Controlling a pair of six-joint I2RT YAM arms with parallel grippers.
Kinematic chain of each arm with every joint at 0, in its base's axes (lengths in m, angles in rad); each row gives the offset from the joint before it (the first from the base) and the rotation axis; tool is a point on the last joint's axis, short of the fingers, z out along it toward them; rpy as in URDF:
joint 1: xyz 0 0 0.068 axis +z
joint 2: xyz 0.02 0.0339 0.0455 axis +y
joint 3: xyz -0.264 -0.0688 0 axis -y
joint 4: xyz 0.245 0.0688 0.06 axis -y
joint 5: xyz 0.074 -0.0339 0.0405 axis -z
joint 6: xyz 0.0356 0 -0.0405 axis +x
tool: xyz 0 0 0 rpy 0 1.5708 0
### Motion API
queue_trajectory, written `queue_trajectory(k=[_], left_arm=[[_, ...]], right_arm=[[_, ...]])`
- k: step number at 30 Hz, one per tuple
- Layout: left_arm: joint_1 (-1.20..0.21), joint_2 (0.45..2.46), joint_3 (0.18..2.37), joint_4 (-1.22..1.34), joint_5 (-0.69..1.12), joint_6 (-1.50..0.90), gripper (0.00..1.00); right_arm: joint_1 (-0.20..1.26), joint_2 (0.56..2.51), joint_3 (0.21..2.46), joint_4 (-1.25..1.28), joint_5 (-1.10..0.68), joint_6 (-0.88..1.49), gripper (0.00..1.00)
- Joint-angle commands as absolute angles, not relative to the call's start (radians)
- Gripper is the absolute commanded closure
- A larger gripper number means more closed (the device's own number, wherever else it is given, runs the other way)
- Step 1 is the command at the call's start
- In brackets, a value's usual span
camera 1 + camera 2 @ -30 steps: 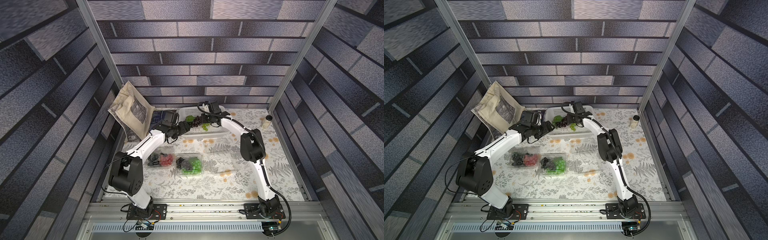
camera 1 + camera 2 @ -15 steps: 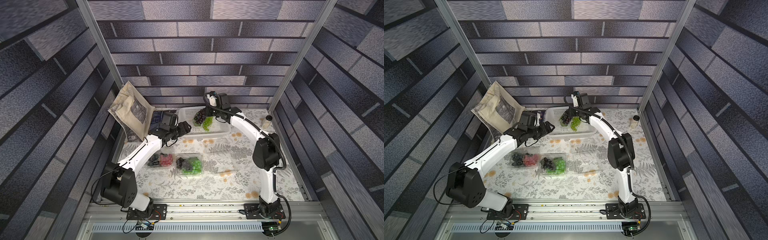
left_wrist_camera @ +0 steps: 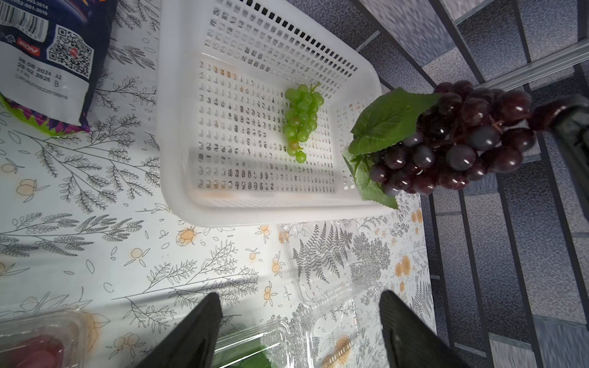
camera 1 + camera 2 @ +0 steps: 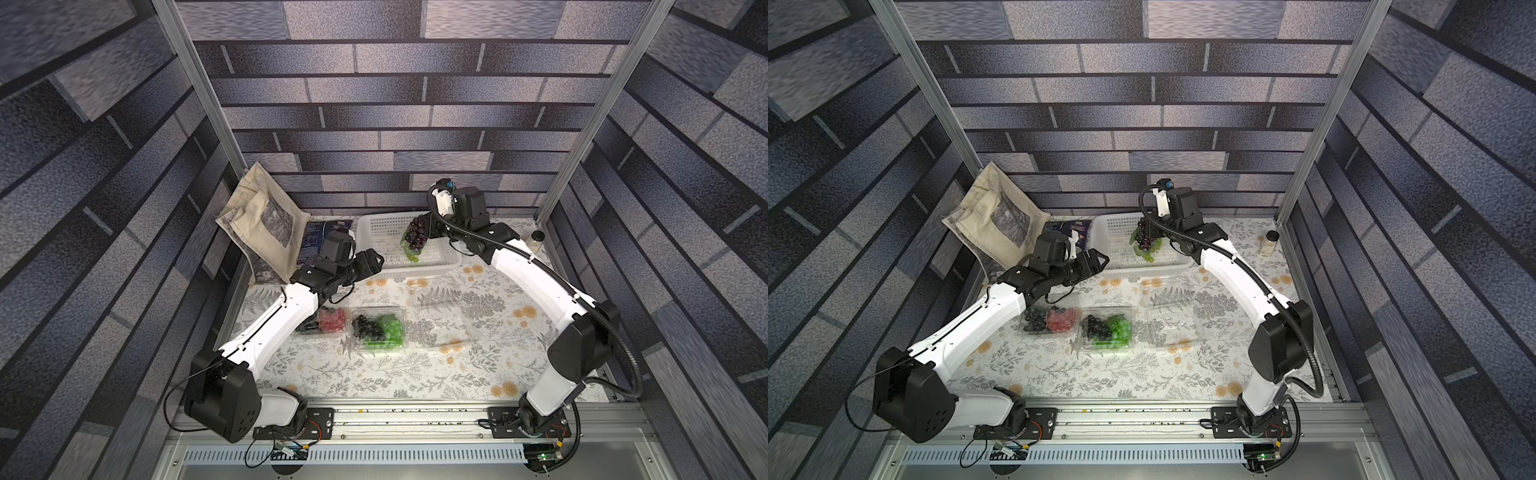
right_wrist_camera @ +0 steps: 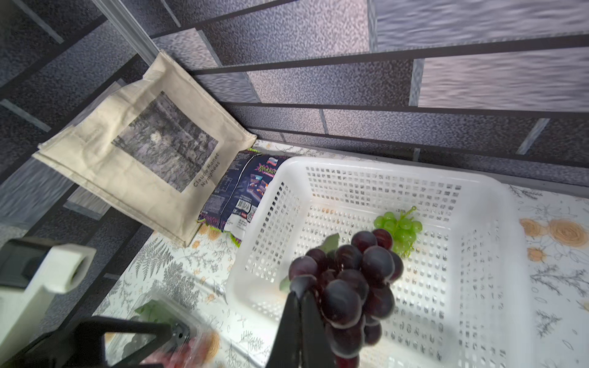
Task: Pack grapes into containers
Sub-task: Pick up the grape from the basket, then place the grape into the packing box.
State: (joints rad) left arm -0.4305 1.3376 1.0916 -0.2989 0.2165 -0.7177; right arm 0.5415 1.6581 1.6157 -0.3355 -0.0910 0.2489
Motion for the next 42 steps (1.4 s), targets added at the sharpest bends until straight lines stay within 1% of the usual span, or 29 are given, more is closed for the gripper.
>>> queue_trajectory(k=[1, 9, 18, 26, 42], left_arm=[[-0.456, 1.294, 1.071, -0.298, 0.191, -0.728, 0.19], [-0.546, 1.234, 1.026, -0.315, 0.136, -0.733, 0.19], [-0.640, 1.200, 0.994, -0.306, 0.062, -0.753, 0.19], [-0.707, 1.210, 1.003, -0.313, 0.004, -0.761, 0.19], [-0.769, 1.245, 1.021, -0.322, -0.035, -0.771, 0.19]], right_arm=[[0.583, 1.543, 1.524, -0.343, -0.034, 0.242, 1.00], [0.701, 1.289, 1.268, -0.373, 0.072, 0.281, 1.00], [0.760, 1.091, 1.014, -0.422, 0.104, 0.368, 1.00], [0.770, 1.020, 0.880, -0.402, 0.110, 0.410, 1.00], [0.773, 0.965, 0.732, -0.346, 0.095, 0.466, 1.00]])
